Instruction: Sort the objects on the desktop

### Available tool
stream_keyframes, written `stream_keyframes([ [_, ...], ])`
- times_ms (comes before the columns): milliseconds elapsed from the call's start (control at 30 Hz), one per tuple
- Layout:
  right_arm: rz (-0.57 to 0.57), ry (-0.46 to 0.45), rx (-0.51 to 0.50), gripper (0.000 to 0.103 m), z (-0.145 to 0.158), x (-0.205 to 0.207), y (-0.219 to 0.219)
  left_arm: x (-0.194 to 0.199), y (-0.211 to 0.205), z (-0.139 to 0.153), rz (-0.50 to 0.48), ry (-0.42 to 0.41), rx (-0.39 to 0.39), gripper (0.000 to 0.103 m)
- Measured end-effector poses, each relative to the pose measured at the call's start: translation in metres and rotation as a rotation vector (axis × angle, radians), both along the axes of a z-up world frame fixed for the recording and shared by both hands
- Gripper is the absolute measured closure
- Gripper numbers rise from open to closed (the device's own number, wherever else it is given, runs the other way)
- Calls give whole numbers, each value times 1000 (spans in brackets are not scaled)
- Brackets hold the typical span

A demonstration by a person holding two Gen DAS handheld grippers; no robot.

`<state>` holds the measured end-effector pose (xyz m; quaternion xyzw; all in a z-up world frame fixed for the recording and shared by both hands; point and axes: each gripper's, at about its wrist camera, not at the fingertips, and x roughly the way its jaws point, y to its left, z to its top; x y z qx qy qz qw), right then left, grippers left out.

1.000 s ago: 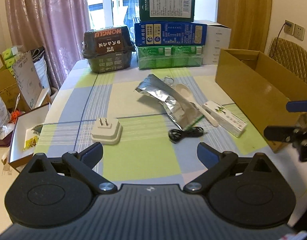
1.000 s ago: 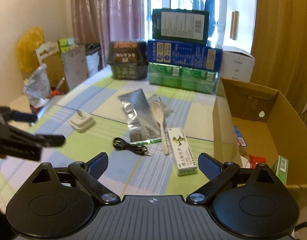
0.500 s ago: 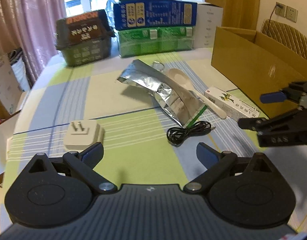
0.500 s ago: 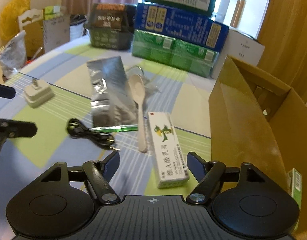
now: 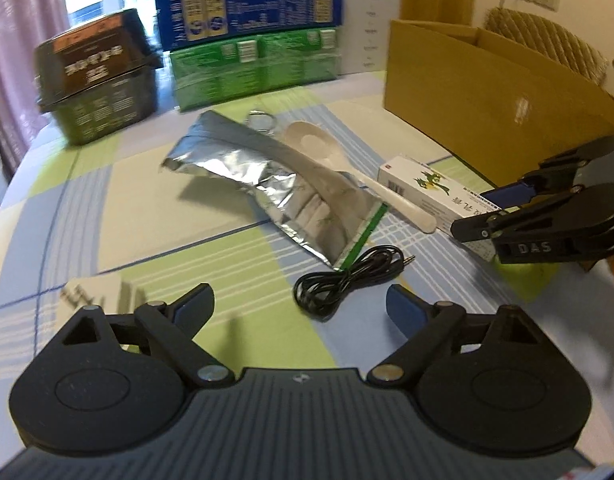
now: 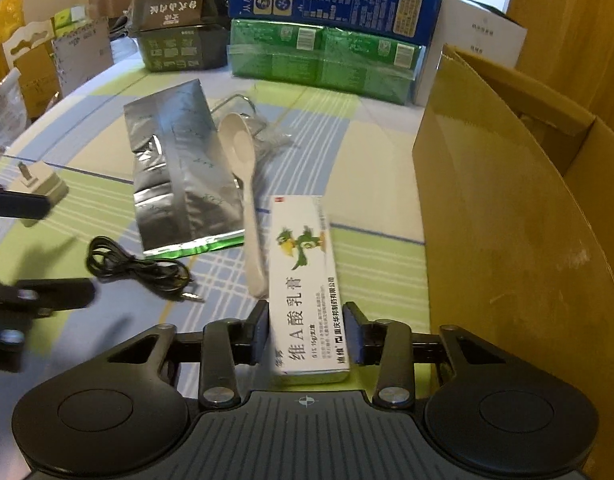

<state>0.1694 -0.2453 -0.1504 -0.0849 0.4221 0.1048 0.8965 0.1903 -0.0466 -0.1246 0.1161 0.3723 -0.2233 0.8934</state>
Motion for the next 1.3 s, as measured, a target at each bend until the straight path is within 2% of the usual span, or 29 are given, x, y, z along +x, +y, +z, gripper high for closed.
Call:
stream_keyframes([
  [133,-24,22,37,68,3,-9,-4,10,-10,-8,-55,6,10,25],
  [200,-28,27,46,68,4,-14,-6,14,-14,-12,-70,17,17,36],
  [233,-31,28,51,68,4,-15,-6,16,-16,-14,-75,18,21,38],
  [367,-39,32,69,68,6,-22,-7,17,-21,-18,-94,39,12,64],
  [567,-34,31,81,68,8,-36,-6,-10,-29,-13,-78,75,31,94],
  [700,-33,36,101,68,10,-61,-7,-37,-33,-8,-46,109,34,94],
  [867,-58,34,125,68,13,-95,-11,-79,-31,-2,42,137,-14,94],
  [1033,-48,42,141,68,10,-120,-12,-108,-22,-3,127,147,-96,94],
  [1067,-40,33,136,68,10,-123,-11,-111,-22,-2,130,142,-97,89],
  [1100,-34,22,129,68,10,-124,-10,-113,-23,-1,125,131,-89,80],
  [1133,-32,17,125,68,10,-125,-9,-114,-24,0,116,109,-73,77],
  [1200,-32,15,129,68,10,-124,-8,-112,-27,1,96,65,-36,75],
  [1300,-35,5,131,68,8,-124,-8,-108,-28,1,84,47,-42,71],
])
